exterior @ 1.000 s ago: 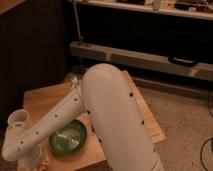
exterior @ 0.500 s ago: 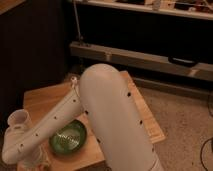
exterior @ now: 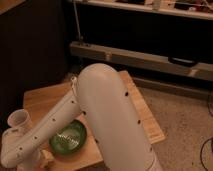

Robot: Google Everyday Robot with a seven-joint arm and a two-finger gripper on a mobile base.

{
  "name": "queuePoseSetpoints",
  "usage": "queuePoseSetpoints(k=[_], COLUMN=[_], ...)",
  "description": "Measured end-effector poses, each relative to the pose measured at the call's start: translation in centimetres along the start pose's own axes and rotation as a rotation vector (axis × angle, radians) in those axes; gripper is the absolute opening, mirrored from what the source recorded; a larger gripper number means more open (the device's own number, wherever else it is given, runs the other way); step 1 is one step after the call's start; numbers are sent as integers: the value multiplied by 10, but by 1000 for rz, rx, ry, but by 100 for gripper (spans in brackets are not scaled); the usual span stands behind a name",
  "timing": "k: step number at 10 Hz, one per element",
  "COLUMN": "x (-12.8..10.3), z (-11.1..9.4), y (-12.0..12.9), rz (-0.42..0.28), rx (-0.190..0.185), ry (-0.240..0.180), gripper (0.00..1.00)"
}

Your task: Place the pepper on the white sponge

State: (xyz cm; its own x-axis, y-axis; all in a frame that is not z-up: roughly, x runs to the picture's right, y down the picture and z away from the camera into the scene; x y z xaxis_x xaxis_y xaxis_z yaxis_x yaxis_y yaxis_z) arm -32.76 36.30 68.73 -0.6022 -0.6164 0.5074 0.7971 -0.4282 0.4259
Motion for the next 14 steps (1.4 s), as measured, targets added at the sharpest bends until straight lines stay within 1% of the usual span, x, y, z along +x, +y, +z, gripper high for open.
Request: queuePoseSetpoints(k=[3, 4, 7, 8, 9, 10, 11, 12, 14], x=[3, 3, 5, 5, 6, 6, 4, 0, -14], z=[10, 11, 8, 8, 8, 8, 9, 5, -18], y=[-2, -2, -6, -6, -6, -5, -3, -1, 3], rz=[-23, -27, -31, -29, -26, -20, -10, -1, 0], rx=[-13, -16, -28, -32, -39, -48, -55, -59, -56], ry=[4, 4, 23, 24, 26, 22, 15, 14, 30], gripper=[69, 62, 33, 25, 12, 4, 1, 1, 1])
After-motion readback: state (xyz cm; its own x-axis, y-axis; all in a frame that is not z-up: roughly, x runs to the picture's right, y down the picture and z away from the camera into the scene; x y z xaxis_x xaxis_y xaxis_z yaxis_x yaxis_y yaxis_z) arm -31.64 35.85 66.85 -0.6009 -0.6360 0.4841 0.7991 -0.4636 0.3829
